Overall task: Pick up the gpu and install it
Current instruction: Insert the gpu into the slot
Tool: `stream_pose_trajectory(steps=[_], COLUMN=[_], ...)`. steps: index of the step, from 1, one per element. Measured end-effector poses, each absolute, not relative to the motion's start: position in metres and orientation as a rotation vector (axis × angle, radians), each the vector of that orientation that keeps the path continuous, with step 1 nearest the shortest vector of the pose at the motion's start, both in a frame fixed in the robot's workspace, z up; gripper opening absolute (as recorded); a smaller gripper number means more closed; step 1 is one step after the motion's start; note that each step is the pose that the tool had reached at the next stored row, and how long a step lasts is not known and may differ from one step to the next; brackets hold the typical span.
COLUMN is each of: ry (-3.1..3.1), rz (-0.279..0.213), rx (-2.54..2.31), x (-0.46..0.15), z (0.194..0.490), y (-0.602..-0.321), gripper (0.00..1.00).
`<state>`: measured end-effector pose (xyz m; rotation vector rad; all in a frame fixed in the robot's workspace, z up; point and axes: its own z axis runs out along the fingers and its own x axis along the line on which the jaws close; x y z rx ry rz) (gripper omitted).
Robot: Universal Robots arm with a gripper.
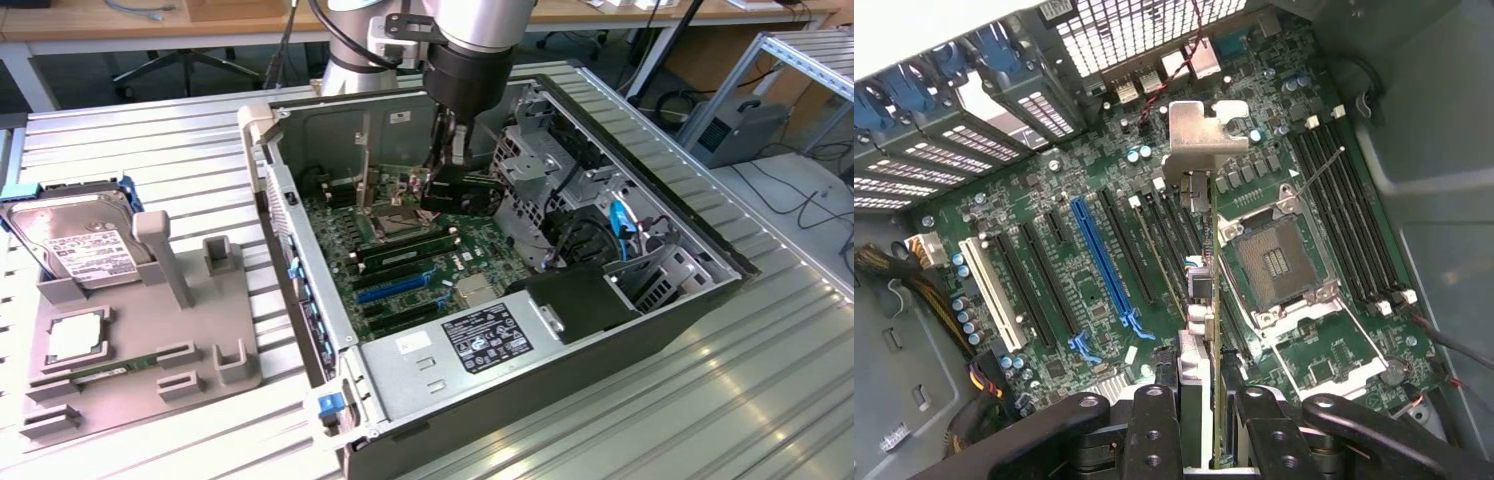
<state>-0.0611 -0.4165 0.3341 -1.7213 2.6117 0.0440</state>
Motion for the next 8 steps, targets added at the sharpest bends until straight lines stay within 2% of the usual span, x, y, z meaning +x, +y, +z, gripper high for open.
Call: stream_pose_trajectory(steps=[8], ry=[2.602], rz=[0.044], rx=[-1.737], x=[-0.0611], z=[0.3340], y=[-0.4165], gripper=[0.27])
